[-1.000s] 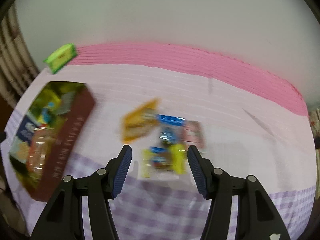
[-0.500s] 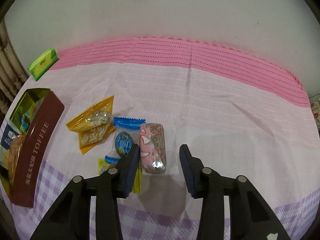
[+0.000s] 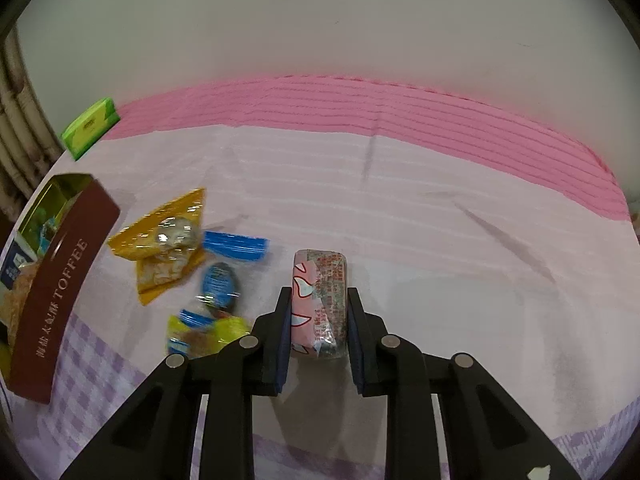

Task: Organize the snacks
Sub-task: 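Move the right gripper back over the snacks and grasp the pink wrapped candy, then lower the left gripper onto the yellow triangular candy and close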

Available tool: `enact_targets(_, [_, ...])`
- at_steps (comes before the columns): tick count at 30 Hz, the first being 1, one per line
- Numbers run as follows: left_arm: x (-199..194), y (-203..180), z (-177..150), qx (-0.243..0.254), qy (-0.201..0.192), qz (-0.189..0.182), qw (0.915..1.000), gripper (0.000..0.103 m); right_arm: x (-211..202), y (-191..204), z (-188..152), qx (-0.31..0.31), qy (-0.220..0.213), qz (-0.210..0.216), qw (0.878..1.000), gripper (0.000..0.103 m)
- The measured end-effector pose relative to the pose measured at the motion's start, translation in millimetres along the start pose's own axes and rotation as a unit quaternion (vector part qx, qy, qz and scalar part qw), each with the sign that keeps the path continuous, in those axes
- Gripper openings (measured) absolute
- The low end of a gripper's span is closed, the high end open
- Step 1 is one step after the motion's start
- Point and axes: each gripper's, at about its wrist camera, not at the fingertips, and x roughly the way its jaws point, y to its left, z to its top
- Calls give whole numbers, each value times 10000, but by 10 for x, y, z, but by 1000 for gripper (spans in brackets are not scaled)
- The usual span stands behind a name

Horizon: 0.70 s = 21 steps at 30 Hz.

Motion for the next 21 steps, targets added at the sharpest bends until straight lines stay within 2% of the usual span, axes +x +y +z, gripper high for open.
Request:
enact_targets(9, [329, -749, 202, 515, 92, -965, 9940, 66, -99, -545, -183, 624, -271, -616, 9958, 22])
enact_targets(15, [590, -1059, 264, 717, 279, -1271, 9889, 66, -108, -679, -267, 805, -351, -659, 9939, 22])
enact_targets(21, [851, -1287, 332, 894, 459, -1324, 9861, 66, -118, -661, -290, 856, -418, -606, 9936, 22])
